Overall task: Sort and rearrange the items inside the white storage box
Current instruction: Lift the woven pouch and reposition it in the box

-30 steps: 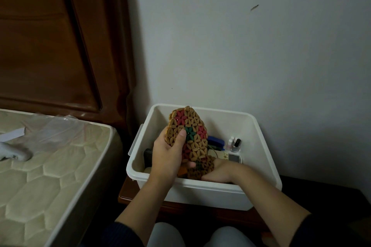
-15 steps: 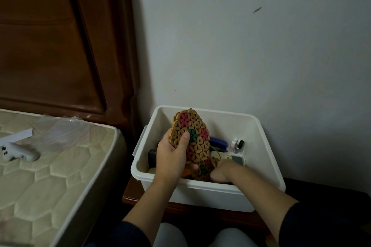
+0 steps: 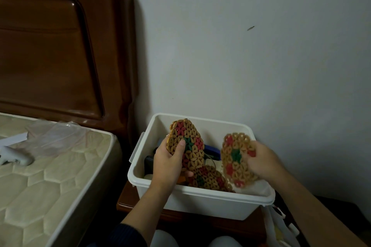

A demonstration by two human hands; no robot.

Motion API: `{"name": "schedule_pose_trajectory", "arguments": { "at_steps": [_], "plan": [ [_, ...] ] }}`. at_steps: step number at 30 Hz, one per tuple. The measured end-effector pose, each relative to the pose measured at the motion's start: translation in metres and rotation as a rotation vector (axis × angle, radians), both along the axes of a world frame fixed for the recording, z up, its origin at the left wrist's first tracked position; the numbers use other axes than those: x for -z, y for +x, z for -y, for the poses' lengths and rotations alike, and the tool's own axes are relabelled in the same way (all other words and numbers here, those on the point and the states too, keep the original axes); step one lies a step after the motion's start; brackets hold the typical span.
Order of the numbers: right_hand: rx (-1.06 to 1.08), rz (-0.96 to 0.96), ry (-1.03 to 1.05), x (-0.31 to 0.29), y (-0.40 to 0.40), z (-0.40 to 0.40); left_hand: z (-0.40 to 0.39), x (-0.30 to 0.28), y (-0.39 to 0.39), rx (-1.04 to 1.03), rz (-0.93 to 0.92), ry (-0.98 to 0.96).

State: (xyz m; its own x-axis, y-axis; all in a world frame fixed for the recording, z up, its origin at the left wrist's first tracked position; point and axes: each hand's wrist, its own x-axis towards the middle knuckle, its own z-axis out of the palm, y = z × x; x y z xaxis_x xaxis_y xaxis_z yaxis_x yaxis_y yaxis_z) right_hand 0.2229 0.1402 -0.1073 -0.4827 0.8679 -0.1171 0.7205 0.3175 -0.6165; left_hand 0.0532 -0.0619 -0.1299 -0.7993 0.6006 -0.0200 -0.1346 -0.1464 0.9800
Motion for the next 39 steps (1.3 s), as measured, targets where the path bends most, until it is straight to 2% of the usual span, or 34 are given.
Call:
{"name": "schedule_pose_trajectory", "arguments": {
  "at_steps": [2,4,6,8,12,17,23,30,39],
  "plan": [
    [0.058,-0.448,-0.171,-0.003,0.007,0.005,0.0,-0.001,0.0,-0.002,0.007,-0.008],
    [0.038,-0.808,-0.439,-0.003,0.009,0.013,0.001,-0.002,0.0,-0.004,0.012,-0.014],
    [-0.039,-1.01,-0.675,0.001,0.007,0.024,0.002,-0.003,0.001,0.009,0.022,-0.011],
    [-0.076,-1.086,-0.778,0.005,0.0,0.033,0.003,-0.005,0.0,0.05,0.049,0.004],
    [-0.172,-1.147,-0.89,0.014,-0.016,0.045,0.007,-0.007,0.0,0.157,0.119,0.043],
    [-0.086,-1.132,-0.894,0.027,-0.03,0.055,0.009,-0.009,-0.002,0.214,0.168,0.068],
    [-0.128,-1.134,-0.933,0.032,-0.031,0.054,0.009,-0.011,-0.005,0.272,0.227,0.067],
    [-0.122,-1.099,-1.002,0.034,-0.032,0.054,0.007,-0.008,-0.009,0.315,0.28,0.098],
    [-0.029,-1.034,-0.966,0.034,-0.035,0.055,0.007,-0.011,-0.009,0.301,0.264,0.067]
  ]
}}
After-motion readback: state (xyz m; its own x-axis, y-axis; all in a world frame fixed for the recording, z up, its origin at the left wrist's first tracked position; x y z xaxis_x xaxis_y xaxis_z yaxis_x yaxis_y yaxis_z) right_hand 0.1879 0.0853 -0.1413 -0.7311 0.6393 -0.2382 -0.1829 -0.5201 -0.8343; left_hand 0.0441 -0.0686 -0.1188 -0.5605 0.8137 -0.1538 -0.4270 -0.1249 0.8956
